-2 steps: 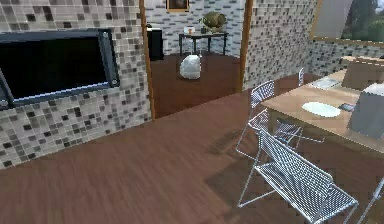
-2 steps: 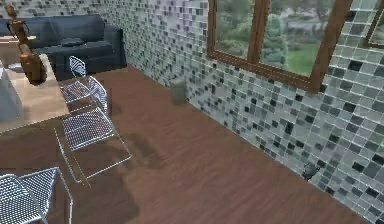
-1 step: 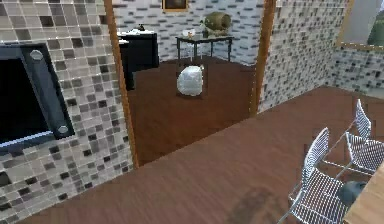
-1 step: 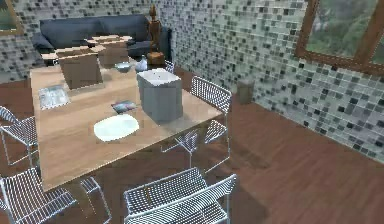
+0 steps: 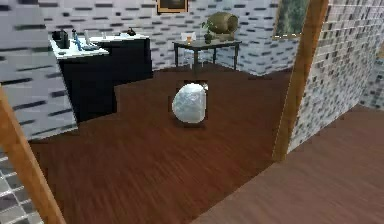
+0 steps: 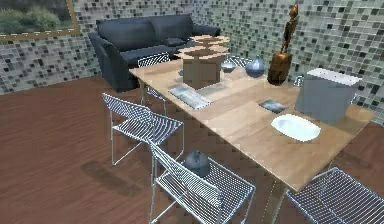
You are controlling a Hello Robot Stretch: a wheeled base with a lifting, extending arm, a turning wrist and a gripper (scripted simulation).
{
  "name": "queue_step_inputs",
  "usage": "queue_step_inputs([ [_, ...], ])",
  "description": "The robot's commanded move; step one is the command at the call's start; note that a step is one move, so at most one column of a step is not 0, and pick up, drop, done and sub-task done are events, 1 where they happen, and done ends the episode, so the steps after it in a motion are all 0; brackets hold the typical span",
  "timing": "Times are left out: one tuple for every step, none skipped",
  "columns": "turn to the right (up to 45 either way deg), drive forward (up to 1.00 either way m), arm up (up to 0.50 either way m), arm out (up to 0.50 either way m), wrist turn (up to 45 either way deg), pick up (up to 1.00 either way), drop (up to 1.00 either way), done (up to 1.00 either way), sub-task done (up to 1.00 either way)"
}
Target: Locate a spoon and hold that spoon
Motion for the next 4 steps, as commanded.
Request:
queue_step_inputs([
  [0.0,0.55,0.00,0.00,0.0,0.00,0.00,0.00,0.00],
  [-18.0,0.00,0.00,0.00,0.0,0.00,0.00,0.00,0.00],
  [0.0,1.00,0.00,0.00,0.0,0.00,0.00,0.00,0.00],
  [0.0,1.00,0.00,0.00,0.0,0.00,0.00,0.00,0.00],
])
